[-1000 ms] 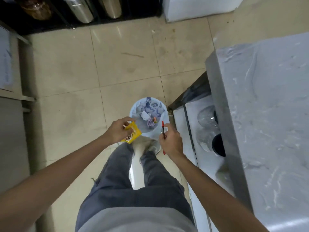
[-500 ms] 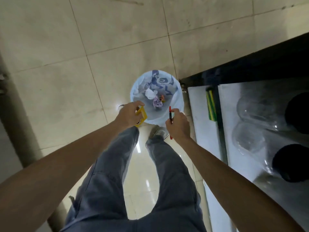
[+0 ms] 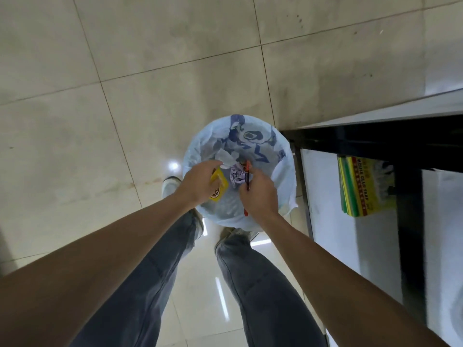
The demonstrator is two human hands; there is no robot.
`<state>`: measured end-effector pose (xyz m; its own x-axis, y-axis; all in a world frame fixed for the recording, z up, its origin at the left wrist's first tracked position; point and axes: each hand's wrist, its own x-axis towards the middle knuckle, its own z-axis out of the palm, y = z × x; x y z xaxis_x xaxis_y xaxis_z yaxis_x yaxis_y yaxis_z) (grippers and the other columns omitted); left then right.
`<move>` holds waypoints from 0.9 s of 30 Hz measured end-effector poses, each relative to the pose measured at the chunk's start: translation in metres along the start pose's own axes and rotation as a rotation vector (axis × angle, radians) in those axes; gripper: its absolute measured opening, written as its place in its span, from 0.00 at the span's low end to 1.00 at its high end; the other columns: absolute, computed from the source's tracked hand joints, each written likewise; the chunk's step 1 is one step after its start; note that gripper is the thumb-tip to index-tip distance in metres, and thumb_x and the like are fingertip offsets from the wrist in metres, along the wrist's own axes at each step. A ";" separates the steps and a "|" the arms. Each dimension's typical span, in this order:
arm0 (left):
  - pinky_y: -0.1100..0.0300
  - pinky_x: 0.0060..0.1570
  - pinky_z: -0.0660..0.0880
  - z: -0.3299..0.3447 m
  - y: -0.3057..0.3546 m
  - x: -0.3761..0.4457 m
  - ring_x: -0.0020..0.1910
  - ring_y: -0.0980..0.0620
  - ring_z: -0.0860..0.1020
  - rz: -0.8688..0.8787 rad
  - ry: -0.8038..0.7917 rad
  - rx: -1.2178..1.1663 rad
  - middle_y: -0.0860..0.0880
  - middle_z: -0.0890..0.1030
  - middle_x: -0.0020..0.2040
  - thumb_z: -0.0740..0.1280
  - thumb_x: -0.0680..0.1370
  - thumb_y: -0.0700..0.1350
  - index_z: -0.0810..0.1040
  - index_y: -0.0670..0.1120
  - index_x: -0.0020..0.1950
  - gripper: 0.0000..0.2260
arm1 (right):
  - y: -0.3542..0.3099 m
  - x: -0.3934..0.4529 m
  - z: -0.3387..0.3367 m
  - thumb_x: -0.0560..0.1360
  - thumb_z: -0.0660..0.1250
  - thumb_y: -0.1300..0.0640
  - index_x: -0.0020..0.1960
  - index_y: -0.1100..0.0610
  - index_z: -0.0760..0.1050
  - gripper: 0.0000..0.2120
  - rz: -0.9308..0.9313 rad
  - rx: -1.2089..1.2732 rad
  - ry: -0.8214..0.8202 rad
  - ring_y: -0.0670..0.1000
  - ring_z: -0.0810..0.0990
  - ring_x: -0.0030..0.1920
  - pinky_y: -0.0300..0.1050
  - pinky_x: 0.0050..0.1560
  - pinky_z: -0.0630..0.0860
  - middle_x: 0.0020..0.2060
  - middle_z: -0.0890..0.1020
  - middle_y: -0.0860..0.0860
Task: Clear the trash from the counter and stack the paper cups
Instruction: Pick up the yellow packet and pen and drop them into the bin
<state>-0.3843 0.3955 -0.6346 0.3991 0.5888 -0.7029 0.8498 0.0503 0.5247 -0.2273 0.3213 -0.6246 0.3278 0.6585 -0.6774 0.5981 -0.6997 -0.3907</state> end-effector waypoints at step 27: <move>0.50 0.49 0.79 -0.051 0.036 -0.070 0.66 0.45 0.73 0.276 -0.006 0.371 0.48 0.73 0.71 0.65 0.80 0.48 0.70 0.48 0.75 0.23 | -0.030 -0.064 -0.050 0.82 0.63 0.46 0.73 0.53 0.69 0.22 -0.156 -0.181 0.047 0.56 0.78 0.62 0.52 0.54 0.81 0.66 0.78 0.54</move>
<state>-0.3996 0.3967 -0.5423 0.6290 0.5349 -0.5641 0.7766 -0.4004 0.4864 -0.2298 0.3137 -0.5383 0.2522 0.7701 -0.5860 0.7642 -0.5300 -0.3676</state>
